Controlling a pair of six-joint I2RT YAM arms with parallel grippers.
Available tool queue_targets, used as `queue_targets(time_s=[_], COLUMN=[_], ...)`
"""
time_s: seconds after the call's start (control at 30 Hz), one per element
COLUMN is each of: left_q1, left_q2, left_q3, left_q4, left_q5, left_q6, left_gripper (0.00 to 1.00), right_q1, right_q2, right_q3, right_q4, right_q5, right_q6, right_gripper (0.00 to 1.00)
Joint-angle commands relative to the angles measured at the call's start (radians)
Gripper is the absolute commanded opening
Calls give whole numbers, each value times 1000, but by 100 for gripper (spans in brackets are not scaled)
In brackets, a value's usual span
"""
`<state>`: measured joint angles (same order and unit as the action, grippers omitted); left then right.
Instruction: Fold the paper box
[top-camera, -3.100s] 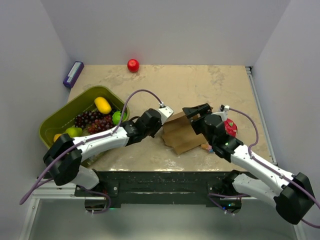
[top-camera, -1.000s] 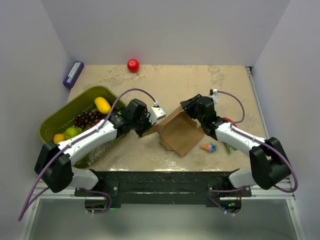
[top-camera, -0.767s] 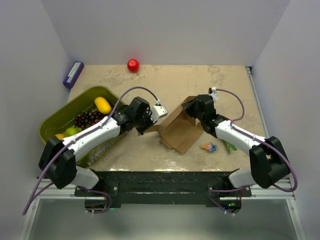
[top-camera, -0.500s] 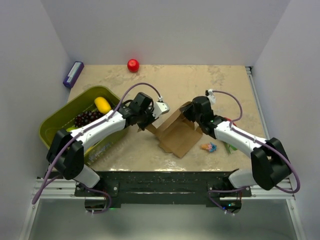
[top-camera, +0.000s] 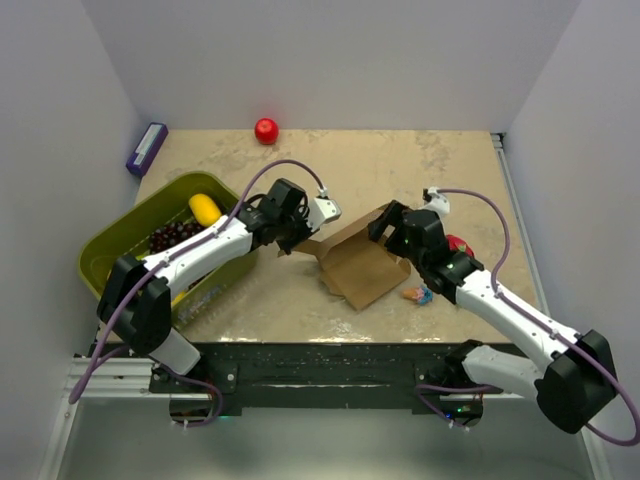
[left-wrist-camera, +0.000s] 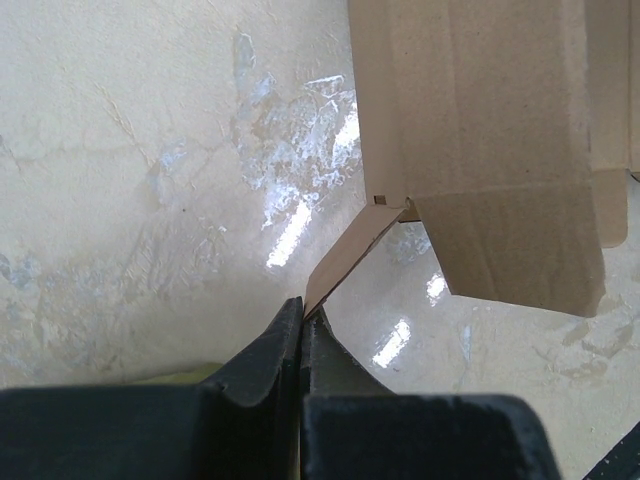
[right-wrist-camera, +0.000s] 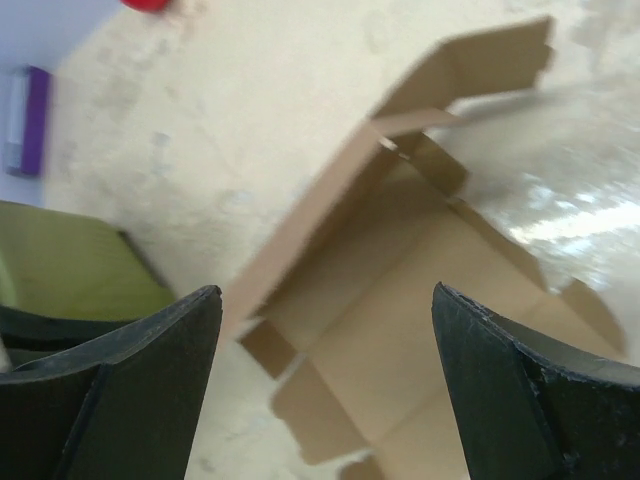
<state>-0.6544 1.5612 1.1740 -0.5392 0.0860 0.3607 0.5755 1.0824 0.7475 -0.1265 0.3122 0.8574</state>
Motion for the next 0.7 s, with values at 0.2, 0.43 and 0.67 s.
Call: queue_targets(time_s=[0.2,0.43,0.67], left_q1=[7,7,10], left_q2=[-20,-23,-26], left_q3=[-11,-14,-17], left_q4=[31,31,35], left_q5=[6,11,4], left_q6=[21,21,21], left_gripper=[0,0,0], right_q1=[-89,-164,-170], right_q2=[40,184,300], right_q3=[-63,-97,-102], right_q4=[-219,-142,-47], right_q5=[99,21,-57], right_q6=[-122,-153,-192], right_gripper=[84,81,73])
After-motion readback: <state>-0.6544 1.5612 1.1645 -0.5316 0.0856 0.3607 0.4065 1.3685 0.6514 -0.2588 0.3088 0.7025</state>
